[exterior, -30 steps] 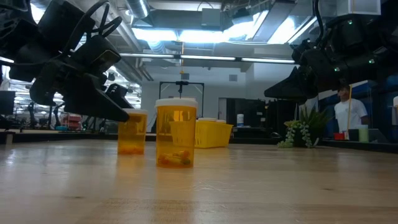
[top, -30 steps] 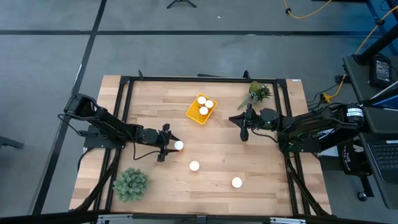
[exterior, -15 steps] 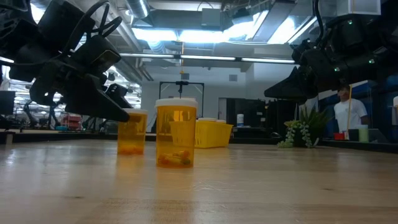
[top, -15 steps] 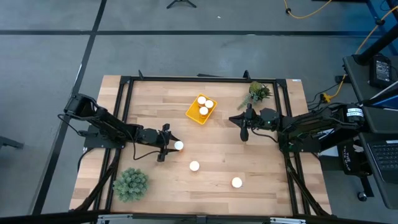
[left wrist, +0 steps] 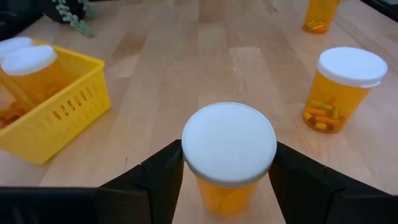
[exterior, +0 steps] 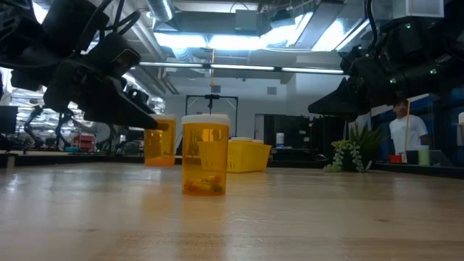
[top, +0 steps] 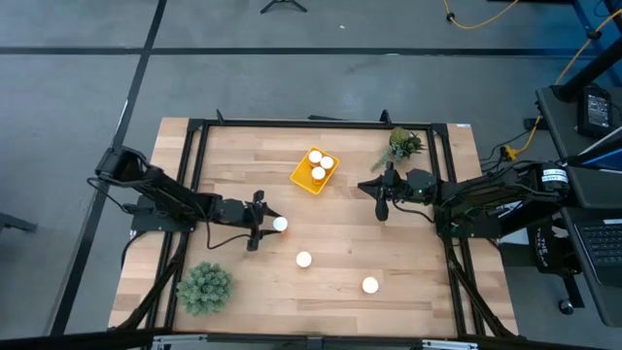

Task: Pick and place pill bottles into a basket
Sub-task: Put the top pill bottle into the bin

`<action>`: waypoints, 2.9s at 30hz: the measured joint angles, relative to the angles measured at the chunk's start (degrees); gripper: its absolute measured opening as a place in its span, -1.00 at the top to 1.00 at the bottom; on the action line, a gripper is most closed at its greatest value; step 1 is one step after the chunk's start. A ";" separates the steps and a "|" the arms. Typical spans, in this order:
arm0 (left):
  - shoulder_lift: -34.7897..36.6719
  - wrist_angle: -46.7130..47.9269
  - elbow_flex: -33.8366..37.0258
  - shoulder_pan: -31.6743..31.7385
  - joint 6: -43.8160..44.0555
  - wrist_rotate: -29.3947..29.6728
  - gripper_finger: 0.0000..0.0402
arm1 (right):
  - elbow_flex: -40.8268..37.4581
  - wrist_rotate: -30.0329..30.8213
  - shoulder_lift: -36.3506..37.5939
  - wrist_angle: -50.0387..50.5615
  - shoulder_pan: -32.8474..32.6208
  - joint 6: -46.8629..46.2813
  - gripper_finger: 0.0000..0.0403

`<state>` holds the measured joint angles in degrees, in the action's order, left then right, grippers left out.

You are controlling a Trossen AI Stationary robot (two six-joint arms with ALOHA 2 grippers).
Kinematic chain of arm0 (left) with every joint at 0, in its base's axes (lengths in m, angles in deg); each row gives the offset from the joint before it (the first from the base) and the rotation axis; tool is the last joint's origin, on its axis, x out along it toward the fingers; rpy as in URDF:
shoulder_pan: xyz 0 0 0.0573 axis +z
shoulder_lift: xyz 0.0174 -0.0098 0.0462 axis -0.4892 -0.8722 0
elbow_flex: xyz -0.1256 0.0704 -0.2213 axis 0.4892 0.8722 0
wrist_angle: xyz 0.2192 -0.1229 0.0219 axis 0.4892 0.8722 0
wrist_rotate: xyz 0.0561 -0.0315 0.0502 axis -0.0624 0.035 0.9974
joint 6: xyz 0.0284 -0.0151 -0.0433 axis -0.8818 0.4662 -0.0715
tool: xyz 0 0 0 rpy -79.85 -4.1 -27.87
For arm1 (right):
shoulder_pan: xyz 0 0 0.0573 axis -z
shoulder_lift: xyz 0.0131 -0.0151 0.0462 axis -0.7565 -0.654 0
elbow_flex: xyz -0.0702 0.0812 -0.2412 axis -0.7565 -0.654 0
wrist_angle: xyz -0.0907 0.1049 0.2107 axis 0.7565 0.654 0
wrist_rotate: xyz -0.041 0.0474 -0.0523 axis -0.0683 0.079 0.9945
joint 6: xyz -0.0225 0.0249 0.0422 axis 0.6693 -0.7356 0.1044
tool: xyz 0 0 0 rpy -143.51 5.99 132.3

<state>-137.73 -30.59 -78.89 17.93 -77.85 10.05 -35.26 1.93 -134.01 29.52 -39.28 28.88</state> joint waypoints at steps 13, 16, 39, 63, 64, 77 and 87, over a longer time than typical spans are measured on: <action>4.05 0.52 0.00 0.00 0.17 -0.49 -0.07 | 0.00 0.00 0.00 0.00 0.00 0.00 0.84; 5.98 2.22 0.00 0.01 0.28 -0.66 -0.08 | 0.00 0.00 0.00 0.00 -0.01 0.00 0.84; 12.99 31.74 -17.66 15.15 -13.05 -8.70 -0.09 | 0.00 0.01 0.00 -0.02 -0.01 0.20 0.84; 5.93 31.22 -27.44 36.76 -21.19 -27.05 -0.09 | 0.00 0.04 0.00 -3.12 0.03 4.29 0.84; 4.45 31.20 -28.05 37.06 -21.23 -27.07 -0.09 | 0.00 0.04 0.00 -3.11 0.03 4.73 0.84; -9.04 20.74 -29.81 38.52 -19.19 -29.13 -0.09 | 0.00 0.07 0.00 -3.10 1.26 4.98 0.84; -11.25 20.40 -29.83 38.52 -18.15 -28.33 -0.09 | 0.00 0.07 0.00 -3.08 1.26 4.76 0.84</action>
<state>-148.98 -10.20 -108.72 56.45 -96.00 -18.28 -35.26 2.00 -134.01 26.44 -38.02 33.64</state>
